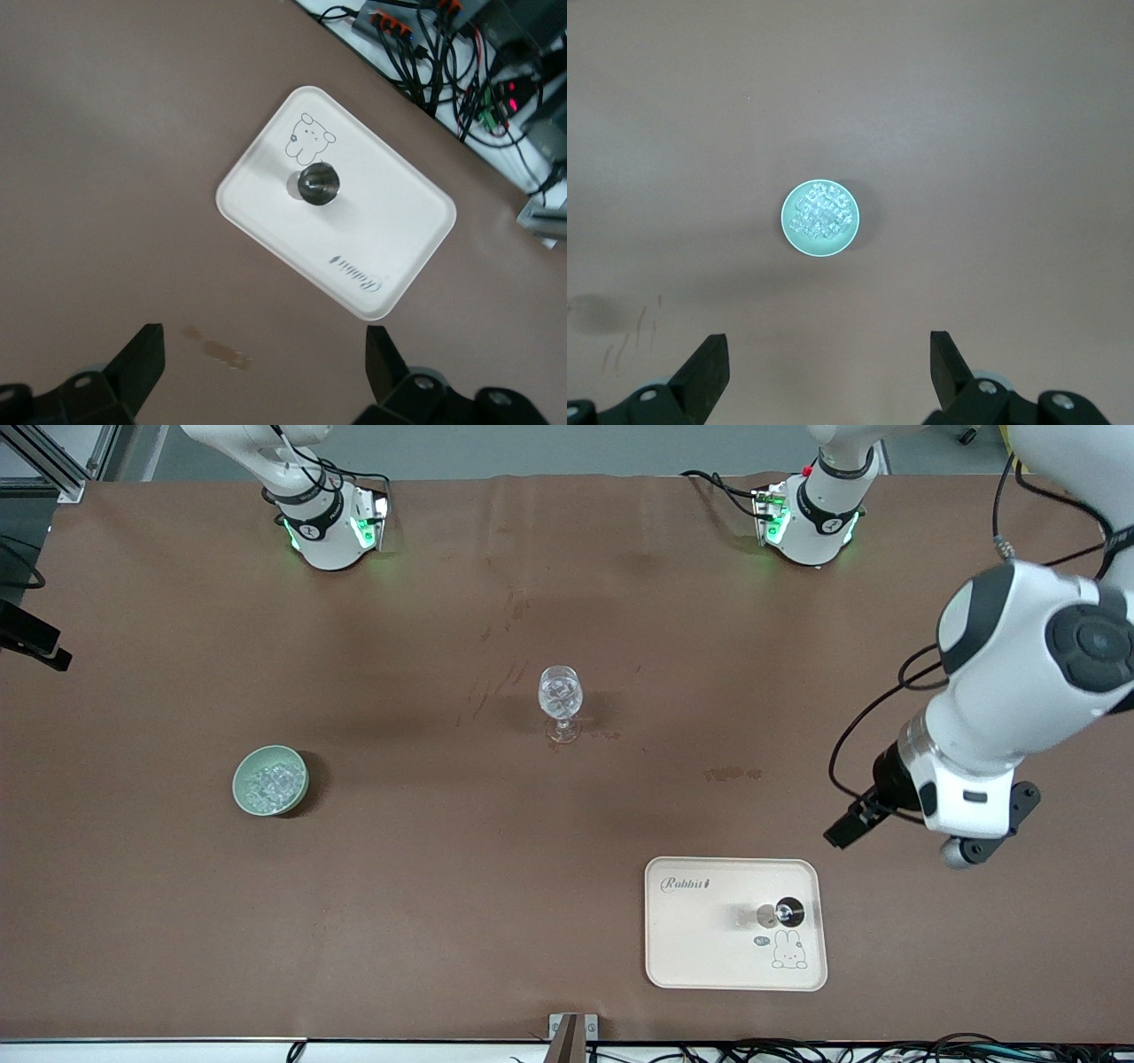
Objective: Pour wine and add ice with both arms
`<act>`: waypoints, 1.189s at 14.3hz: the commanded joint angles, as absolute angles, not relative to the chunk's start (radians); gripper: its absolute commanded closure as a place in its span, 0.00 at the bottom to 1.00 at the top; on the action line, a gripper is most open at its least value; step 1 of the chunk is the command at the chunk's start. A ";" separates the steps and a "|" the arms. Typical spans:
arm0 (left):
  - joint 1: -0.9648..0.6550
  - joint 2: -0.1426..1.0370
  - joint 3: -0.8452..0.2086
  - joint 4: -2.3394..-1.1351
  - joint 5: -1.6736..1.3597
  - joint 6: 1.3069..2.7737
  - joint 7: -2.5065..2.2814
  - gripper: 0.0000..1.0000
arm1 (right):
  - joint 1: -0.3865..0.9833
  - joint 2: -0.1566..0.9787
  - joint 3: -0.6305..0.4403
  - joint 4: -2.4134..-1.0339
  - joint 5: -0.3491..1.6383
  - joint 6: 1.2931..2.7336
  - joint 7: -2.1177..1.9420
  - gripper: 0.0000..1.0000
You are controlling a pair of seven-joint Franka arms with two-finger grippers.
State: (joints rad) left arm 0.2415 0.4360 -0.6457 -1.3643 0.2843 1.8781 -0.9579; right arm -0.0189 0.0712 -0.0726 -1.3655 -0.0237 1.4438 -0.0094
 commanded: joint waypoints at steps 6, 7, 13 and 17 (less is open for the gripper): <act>0.279 0.185 -0.600 -1.390 0.208 1.662 -0.496 0.00 | -0.028 0.041 -0.044 -1.401 -0.014 1.442 -0.017 0.00; 0.237 0.151 -0.510 -1.406 0.155 1.643 -0.438 0.00 | -0.028 0.041 -0.044 -1.401 -0.014 1.439 -0.017 0.00; -0.063 -0.040 -0.086 -1.571 0.028 1.575 -0.216 0.00 | -0.028 0.041 -0.046 -1.401 -0.014 1.437 -0.015 0.00; -0.063 -0.119 -0.063 -1.641 0.026 1.577 -0.111 0.00 | -0.028 0.041 -0.048 -1.401 -0.014 1.437 -0.015 0.00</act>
